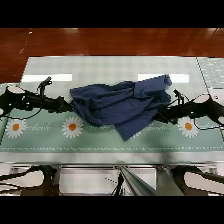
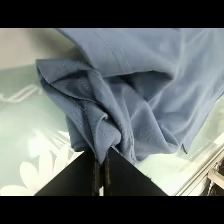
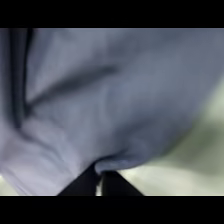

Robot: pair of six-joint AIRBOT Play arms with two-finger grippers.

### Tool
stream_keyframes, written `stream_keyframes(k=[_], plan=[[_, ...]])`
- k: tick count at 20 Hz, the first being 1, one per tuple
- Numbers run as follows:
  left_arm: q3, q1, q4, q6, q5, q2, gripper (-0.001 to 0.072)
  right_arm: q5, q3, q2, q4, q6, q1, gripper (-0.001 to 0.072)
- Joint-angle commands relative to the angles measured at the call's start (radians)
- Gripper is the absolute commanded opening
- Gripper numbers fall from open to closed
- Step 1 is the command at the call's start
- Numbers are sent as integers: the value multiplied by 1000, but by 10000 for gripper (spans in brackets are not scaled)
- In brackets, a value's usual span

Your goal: Fold the shirts.

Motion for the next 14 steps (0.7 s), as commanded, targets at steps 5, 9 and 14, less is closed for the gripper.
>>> stream_keyframes(k=[5,9,14], plan=[[206,28,-6,-11,-8,182,17,68,183,154,14,-73,15,27],[457,33,-21,-12,22,416,18,52,475,415,14,-94,-47,26],[713,34,-13,-11,343,685,18,-189,886,591,-55,-61,-73,25]])
